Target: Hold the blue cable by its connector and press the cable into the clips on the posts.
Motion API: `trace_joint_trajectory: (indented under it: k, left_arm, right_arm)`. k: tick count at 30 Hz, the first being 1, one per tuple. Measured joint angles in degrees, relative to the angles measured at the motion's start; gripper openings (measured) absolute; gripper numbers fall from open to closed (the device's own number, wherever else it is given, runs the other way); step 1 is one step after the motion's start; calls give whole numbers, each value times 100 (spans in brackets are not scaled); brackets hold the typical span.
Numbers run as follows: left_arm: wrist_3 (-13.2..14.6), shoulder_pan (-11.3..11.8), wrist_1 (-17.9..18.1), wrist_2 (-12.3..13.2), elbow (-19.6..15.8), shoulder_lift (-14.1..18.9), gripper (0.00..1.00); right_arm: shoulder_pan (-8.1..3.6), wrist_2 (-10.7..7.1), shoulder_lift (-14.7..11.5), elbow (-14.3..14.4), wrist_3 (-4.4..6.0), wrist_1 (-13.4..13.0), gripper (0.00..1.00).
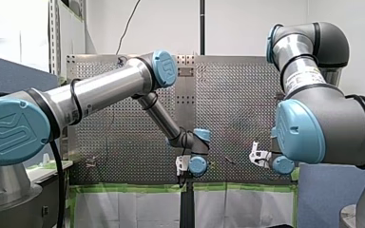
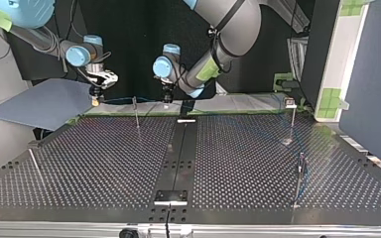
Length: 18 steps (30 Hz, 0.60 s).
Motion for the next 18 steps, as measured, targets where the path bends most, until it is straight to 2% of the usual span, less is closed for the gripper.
trace_joint_trajectory:
  k: [18]
  left_arm:
    - [-80,-62,20,149,172,-13,0]
  right_arm:
    - [-237,22,0,-153,208,17,0]
